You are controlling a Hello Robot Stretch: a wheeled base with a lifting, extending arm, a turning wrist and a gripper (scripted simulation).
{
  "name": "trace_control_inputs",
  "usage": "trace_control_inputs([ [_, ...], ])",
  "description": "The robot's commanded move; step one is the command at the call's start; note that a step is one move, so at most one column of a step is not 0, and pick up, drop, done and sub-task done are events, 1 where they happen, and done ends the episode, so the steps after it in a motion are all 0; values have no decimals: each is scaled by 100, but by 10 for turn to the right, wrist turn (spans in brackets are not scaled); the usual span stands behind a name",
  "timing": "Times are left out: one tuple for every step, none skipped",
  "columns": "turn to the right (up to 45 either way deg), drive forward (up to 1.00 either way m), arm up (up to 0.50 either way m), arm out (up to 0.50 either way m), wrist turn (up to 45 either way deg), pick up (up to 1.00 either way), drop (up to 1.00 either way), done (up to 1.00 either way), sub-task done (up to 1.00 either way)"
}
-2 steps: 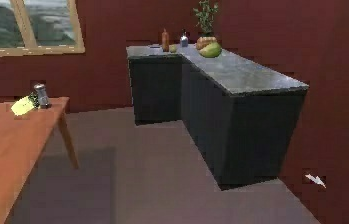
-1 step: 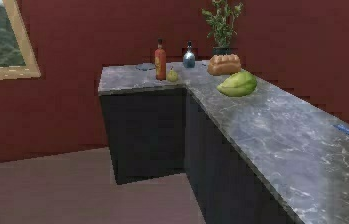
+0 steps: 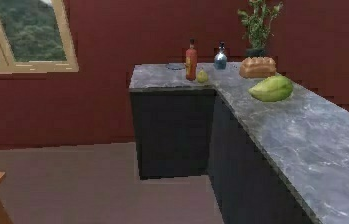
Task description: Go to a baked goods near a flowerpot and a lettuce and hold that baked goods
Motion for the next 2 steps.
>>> trace_control_inputs([
  [0, 15, 0, 0, 0, 0, 0, 0, 0],
  [-30, 0, 0, 0, 0, 0, 0, 0, 0],
])
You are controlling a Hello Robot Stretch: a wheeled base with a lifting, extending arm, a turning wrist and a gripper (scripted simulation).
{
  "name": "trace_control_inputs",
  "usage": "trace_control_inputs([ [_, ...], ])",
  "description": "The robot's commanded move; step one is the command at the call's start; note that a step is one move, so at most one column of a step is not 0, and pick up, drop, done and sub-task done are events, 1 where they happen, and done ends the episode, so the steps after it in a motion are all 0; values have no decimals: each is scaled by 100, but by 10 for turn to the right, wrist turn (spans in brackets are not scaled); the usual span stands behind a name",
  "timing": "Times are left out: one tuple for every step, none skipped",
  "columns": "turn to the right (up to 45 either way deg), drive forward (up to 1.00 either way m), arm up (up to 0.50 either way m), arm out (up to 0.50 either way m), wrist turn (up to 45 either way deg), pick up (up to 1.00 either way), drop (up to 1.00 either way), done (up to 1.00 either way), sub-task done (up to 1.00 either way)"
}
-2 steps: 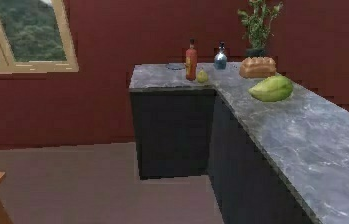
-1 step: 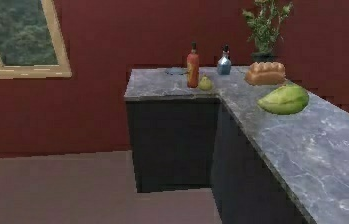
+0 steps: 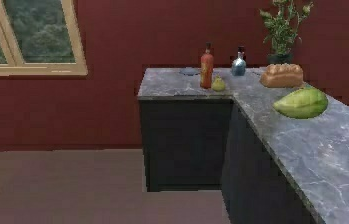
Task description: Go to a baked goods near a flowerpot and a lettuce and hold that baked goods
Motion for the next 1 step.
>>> trace_control_inputs([
  [0, 80, 0, 0, 0, 0, 0, 0, 0],
])
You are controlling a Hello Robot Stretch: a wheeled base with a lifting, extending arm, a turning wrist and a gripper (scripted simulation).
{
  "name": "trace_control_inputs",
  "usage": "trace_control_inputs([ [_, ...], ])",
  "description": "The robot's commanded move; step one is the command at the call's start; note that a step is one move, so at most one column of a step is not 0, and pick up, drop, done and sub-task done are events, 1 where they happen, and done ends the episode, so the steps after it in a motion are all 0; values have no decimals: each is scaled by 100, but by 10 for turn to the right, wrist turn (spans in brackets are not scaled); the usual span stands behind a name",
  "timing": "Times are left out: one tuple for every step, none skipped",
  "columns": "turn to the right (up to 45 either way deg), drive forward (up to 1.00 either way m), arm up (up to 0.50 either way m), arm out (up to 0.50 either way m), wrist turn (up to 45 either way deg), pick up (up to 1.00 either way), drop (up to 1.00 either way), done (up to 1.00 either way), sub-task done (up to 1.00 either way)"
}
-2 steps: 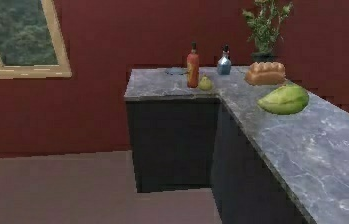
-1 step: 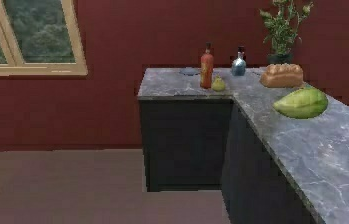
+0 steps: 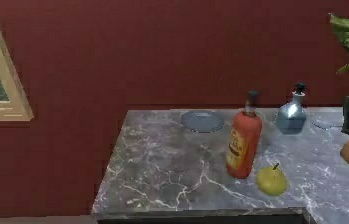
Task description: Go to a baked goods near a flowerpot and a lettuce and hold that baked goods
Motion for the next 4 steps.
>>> trace_control_inputs([
  [-330, 0, 0, 0, 0, 0, 0, 0, 0],
  [0, 0, 50, 0, 0, 0, 0, 0, 0],
  [0, 0, 38, 0, 0, 0, 0, 0, 0],
  [0, 0, 0, 50, 0, 0, 0, 0, 0],
])
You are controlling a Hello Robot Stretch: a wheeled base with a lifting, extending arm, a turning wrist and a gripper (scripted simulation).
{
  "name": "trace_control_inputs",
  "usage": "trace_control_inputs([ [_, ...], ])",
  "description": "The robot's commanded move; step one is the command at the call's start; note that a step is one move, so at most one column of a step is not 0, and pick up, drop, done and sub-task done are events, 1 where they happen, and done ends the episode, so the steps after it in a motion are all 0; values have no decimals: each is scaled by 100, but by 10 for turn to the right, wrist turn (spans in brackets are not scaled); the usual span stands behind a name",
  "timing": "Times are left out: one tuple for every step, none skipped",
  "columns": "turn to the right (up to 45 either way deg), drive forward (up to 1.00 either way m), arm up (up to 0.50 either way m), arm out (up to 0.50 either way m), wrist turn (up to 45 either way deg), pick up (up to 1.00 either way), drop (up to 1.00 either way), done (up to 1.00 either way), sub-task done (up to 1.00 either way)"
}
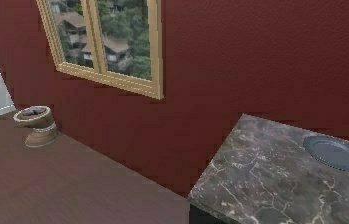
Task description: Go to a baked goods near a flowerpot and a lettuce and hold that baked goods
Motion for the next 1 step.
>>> trace_control_inputs([
  [0, 0, 0, 0, 450, 0, 0, 0, 0],
])
